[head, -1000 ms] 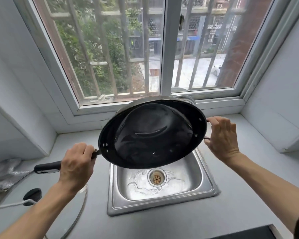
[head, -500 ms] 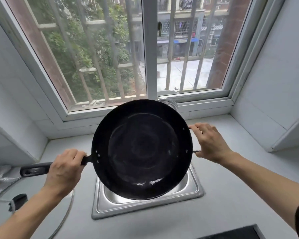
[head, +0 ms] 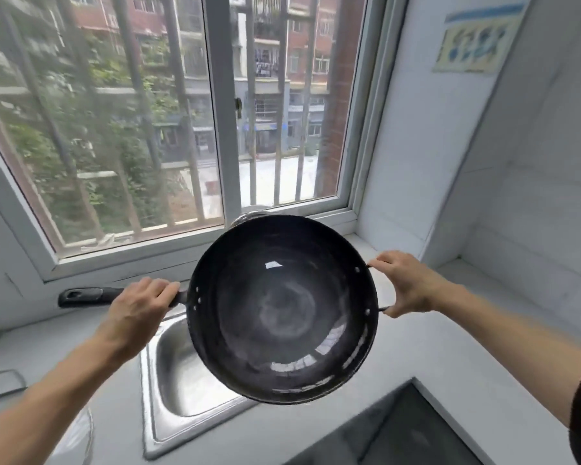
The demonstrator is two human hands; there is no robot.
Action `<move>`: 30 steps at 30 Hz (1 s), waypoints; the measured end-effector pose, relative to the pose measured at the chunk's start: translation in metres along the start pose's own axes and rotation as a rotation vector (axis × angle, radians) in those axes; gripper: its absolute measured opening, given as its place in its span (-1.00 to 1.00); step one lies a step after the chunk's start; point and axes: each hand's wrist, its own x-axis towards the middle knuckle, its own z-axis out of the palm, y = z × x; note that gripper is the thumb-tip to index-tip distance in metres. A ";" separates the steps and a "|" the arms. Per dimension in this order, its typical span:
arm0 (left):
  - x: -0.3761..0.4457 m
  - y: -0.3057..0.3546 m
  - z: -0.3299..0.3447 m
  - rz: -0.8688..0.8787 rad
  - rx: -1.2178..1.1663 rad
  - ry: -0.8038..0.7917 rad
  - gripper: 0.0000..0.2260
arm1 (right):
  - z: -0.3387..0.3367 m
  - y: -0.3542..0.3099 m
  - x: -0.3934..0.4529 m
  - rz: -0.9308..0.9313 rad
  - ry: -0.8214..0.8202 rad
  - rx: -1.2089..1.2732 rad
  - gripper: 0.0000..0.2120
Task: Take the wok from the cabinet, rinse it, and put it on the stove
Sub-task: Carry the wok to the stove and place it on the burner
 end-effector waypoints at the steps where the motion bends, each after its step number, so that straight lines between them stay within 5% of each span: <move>1: 0.005 0.006 0.000 0.033 -0.019 0.004 -0.76 | -0.004 0.002 -0.016 0.032 -0.030 0.007 -0.10; 15: 0.066 0.212 -0.023 0.520 -0.310 -0.032 -0.58 | -0.036 0.036 -0.341 0.540 -0.227 0.069 -0.12; 23: 0.068 0.413 -0.074 0.813 -0.421 0.021 -0.69 | -0.056 0.024 -0.586 0.827 -0.221 0.163 -0.37; 30: 0.020 0.607 -0.141 1.026 -0.488 0.053 -0.68 | -0.060 0.008 -0.803 1.060 -0.231 0.208 -0.29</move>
